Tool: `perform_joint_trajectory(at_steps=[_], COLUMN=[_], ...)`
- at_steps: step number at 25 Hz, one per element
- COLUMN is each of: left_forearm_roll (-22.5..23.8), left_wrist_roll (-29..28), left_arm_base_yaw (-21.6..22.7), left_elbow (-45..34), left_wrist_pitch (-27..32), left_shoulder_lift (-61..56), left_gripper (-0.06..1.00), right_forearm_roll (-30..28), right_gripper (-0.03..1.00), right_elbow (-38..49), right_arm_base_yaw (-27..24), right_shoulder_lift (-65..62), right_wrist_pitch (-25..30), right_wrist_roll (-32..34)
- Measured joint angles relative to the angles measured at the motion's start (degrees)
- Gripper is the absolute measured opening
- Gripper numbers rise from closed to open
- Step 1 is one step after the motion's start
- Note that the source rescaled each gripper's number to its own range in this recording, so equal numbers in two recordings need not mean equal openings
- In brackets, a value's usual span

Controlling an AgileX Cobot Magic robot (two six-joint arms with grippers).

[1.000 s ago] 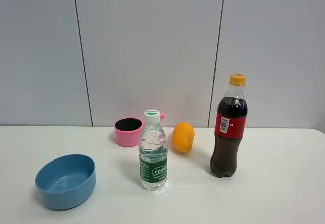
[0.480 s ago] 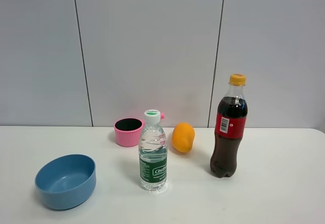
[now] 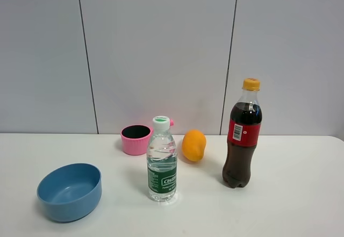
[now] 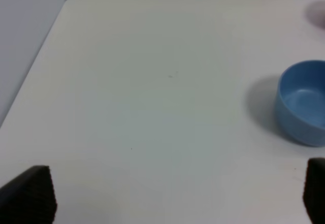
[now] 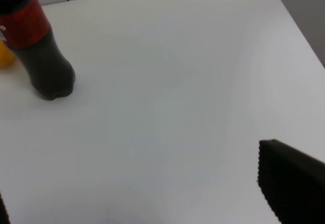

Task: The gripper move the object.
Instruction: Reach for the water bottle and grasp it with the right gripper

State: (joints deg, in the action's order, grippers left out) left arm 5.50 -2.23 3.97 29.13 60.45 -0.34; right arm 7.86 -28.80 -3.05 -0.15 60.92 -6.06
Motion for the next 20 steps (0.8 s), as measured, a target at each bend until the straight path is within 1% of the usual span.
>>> perform_joint_trajectory(at_steps=[7, 10, 13, 16, 17, 20], left_forearm_roll=[0.0, 0.0, 0.0, 0.0, 0.0, 0.0], left_wrist_roll=[0.0, 0.0, 0.0, 0.0, 0.0, 0.0], left_arm_base_yaw=[0.0, 0.0, 0.0, 0.0, 0.0, 0.0], left_elbow=[0.0, 0.0, 0.0, 0.0, 0.0, 0.0], left_wrist_pitch=[0.0, 0.0, 0.0, 0.0, 0.0, 0.0], left_shoulder_lift=[0.0, 0.0, 0.0, 0.0, 0.0, 0.0], left_gripper=[1.0, 1.0, 1.0, 1.0, 1.0, 1.0], right_forearm_roll=[5.8, 8.6, 11.7, 14.2, 15.9, 21.2], right_gripper=[1.0, 1.0, 1.0, 1.0, 1.0, 1.0], right_elbow=[0.0, -0.1, -0.7, -1.3, -1.4, -1.4], right_arm_base_yaw=[0.0, 0.0, 0.0, 0.0, 0.0, 0.0], right_shoulder_lift=[0.0, 0.0, 0.2, 3.5, 7.3, 13.1], right_wrist_pitch=[0.0, -0.4, -4.1, -7.6, -8.6, -11.0], right_wrist_roll=[-3.1, -5.7, -8.5, -10.6, -13.3, -20.5])
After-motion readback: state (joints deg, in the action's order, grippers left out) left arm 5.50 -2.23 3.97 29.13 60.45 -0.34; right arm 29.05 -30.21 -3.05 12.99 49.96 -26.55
